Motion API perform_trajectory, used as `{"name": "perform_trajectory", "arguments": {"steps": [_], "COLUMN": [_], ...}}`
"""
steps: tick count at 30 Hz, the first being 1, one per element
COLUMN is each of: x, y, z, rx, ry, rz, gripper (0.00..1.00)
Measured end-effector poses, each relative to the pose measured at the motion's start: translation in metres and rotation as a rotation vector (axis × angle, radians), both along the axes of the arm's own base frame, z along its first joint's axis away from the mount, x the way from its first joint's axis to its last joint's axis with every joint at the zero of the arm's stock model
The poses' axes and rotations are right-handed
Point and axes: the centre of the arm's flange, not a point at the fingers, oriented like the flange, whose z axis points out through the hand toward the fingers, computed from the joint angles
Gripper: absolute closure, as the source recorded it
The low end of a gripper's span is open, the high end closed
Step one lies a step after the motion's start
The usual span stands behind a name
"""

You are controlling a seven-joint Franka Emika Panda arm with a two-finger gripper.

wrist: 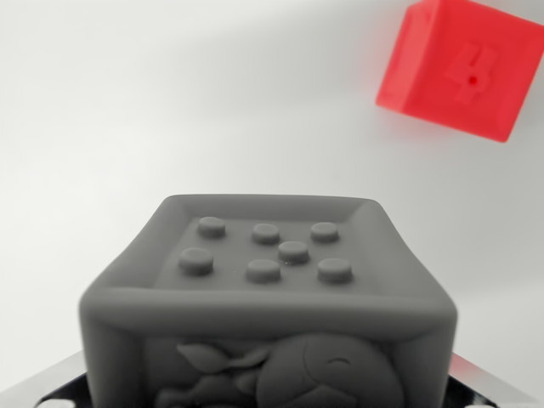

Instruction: Destack cube

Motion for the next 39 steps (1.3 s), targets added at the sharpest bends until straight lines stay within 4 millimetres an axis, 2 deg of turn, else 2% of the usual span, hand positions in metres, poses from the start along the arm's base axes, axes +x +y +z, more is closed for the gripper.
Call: {"name": "perform_trajectory", "arguments": {"steps": [39], "x": [-0.025], "y": [0.073], "z": [-0.004], "rx": [0.000], "ry": [0.001], "rz": [0.192], "gripper": [1.00]}}
